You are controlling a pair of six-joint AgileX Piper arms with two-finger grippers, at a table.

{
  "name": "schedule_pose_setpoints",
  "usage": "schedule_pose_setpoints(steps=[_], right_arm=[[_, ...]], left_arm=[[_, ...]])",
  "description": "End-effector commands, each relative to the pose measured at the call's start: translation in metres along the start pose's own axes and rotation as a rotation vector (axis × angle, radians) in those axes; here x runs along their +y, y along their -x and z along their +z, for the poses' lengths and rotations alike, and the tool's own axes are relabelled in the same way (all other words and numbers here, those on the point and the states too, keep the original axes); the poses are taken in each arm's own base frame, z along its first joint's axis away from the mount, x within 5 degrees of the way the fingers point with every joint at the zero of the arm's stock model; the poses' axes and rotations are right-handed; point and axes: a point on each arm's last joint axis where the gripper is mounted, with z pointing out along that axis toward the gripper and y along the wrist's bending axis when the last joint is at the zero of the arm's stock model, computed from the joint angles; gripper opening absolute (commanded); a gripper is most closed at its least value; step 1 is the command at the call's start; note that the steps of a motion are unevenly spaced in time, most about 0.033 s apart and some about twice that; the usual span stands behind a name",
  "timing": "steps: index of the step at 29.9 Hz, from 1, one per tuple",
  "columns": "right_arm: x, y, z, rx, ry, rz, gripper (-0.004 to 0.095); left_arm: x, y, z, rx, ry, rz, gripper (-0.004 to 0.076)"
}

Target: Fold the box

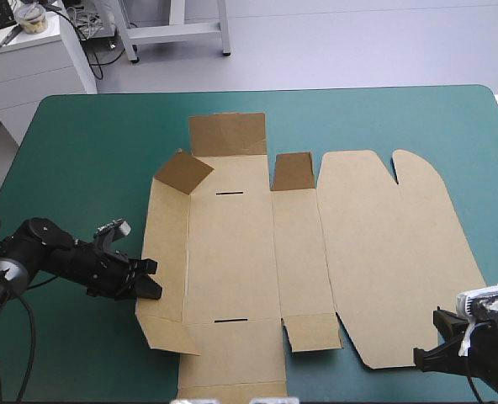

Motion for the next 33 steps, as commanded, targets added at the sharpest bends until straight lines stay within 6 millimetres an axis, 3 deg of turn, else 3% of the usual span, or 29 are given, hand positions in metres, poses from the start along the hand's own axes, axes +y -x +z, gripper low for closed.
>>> schedule_pose_setpoints(steps=[1,8,14,23,28,33], right_arm=[[0.001,0.011,-0.004,-0.074,0.005,0.002,-0.0015],[0.001,0.011,-0.004,-0.072,0.005,0.002,-0.0015],[0.001,0.011,-0.004,-0.072,0.007,0.004,-0.0015],[0.001,0.011,-0.004,-0.070,0.007,0.004,-0.0015],[0.001,0.011,-0.004,-0.068,0.007,0.008,-0.0015],[0.001,0.011,-0.004,-0.068,0.008,0.048,-0.0015]], left_arm=[[-0.012,-0.001,-0.006,-0.015,-0.043,0.027,-0.0010],[-0.006,0.006,-0.014,-0.040,0.090,0.097,-0.0010],[-0.012,0.022,-0.037,0.006,0.222,0.188,-0.0010],[-0.049,0.074,-0.047,0.057,0.569,0.398,-0.0010],[-0.075,0.101,-0.031,0.105,0.728,0.619,-0.0010],[-0.104,0.112,-0.014,0.165,0.865,0.987,-0.0010]])
